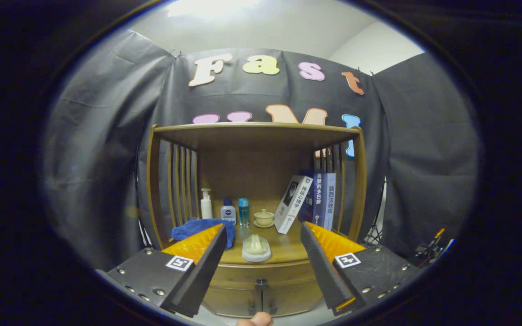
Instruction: Pull open the drawer, take out the items inside it, and place them on the countertop above the cabinet.
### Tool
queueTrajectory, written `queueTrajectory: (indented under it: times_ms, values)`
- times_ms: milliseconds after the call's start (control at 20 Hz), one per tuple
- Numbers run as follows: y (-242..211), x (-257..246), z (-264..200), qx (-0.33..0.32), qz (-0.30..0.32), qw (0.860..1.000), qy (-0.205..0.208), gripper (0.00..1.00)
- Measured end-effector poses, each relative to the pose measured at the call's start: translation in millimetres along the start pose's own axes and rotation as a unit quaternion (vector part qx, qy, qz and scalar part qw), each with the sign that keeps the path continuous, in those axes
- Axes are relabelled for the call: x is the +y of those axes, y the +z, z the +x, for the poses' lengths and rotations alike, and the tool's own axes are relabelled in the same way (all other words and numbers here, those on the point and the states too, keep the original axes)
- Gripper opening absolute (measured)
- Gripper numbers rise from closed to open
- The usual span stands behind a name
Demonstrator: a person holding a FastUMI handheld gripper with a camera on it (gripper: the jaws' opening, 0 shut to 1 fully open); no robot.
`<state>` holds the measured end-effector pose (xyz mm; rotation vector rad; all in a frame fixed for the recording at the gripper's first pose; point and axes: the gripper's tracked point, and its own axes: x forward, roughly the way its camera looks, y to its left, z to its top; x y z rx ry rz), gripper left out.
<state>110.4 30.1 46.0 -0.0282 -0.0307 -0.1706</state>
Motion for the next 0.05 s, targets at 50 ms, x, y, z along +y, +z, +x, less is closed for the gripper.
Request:
queueTrajectory:
  times_ms: [50]
  values:
    - [-0.3,-2.0,0.8,0.001,0.0,1.0,0.0,0.98]
